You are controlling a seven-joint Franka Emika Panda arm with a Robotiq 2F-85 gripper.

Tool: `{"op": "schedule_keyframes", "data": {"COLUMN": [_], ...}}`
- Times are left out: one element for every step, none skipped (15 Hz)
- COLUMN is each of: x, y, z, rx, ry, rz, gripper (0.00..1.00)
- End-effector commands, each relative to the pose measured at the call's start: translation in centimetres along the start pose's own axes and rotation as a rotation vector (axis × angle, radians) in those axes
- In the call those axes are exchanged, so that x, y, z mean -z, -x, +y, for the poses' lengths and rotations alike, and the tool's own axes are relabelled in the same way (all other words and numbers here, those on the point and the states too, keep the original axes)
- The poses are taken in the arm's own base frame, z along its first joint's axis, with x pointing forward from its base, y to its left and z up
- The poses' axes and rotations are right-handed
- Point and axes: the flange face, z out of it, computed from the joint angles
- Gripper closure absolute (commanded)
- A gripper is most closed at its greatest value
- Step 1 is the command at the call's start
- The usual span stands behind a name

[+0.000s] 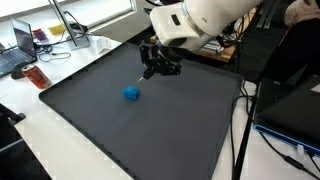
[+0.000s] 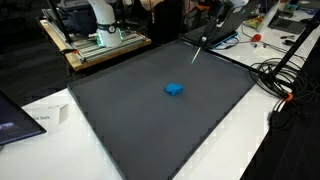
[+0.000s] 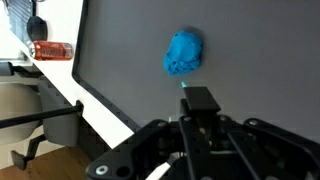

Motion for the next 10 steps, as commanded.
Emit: {"op": "schedule_keyframes", "data": {"x": [-0.5, -0.9, -1.5, -1.9, -2.5, -3.0, -3.5, -4.0, -4.6, -5.3], "y": [2.6, 3.1, 3.5, 4.0, 4.4, 4.9, 5.3, 5.6, 5.8, 6.0], "z": [3.8, 4.8, 5.9, 6.9, 7.8, 8.7, 9.5, 10.1, 10.7, 11.1], "rx": [-0.005, -0.015, -0.026, -0.030, -0.039, -0.043, -0.046, -0.044, -0.049, -0.051], "ry": [-0.136, -0.175, -0.207, -0.239, -0.269, -0.299, -0.318, -0.347, -0.372, -0.396], "rz": [0.007, 0.001, -0.001, -0.003, -0.006, -0.003, 0.006, 0.017, 0.026, 0.037], "gripper": [0.97, 0.97, 0.97, 0.97, 0.97, 0.97, 0.97, 0.97, 0.97, 0.97]}}
